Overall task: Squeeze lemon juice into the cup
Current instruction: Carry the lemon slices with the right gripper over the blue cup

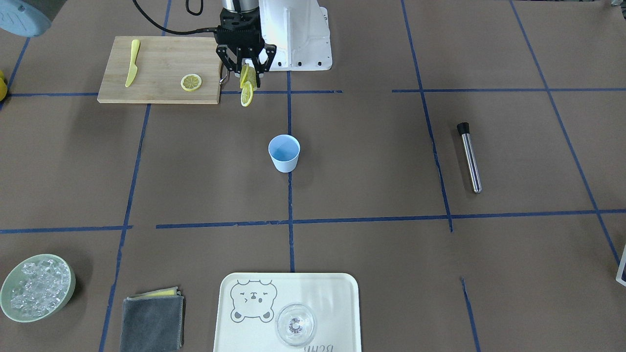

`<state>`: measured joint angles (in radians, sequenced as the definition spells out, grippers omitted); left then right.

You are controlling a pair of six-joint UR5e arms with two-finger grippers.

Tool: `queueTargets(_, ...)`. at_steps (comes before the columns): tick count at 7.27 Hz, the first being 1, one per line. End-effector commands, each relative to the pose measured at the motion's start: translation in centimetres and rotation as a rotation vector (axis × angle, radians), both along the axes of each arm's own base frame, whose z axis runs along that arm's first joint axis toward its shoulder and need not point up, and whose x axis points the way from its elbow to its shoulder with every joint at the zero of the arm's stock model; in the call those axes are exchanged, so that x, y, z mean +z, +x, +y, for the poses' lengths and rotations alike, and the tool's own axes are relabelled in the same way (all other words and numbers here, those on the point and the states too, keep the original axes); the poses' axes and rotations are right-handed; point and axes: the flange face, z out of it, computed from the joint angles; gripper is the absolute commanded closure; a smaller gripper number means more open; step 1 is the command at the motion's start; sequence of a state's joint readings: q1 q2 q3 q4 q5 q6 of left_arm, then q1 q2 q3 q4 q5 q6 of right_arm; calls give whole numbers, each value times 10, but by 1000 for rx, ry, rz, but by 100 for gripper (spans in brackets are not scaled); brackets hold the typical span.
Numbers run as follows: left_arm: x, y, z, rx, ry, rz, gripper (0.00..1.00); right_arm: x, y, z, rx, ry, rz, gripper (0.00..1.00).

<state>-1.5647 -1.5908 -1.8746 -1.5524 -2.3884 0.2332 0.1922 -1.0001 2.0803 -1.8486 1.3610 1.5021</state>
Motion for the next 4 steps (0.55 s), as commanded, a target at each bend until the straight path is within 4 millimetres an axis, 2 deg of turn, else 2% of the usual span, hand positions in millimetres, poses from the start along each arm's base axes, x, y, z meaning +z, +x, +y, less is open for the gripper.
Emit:
queueTargets(1,-4,0,0,0,8,0,0,-40,-18,-60,38,-16,-6,60)
queueTargets(3,-2,0,0,0,4,0,0,-65,-36,-113,32,-24,24,60)
queueTargets(4,-2,0,0,0,4,0,0,-62,-38,-123,34,-22,39,60)
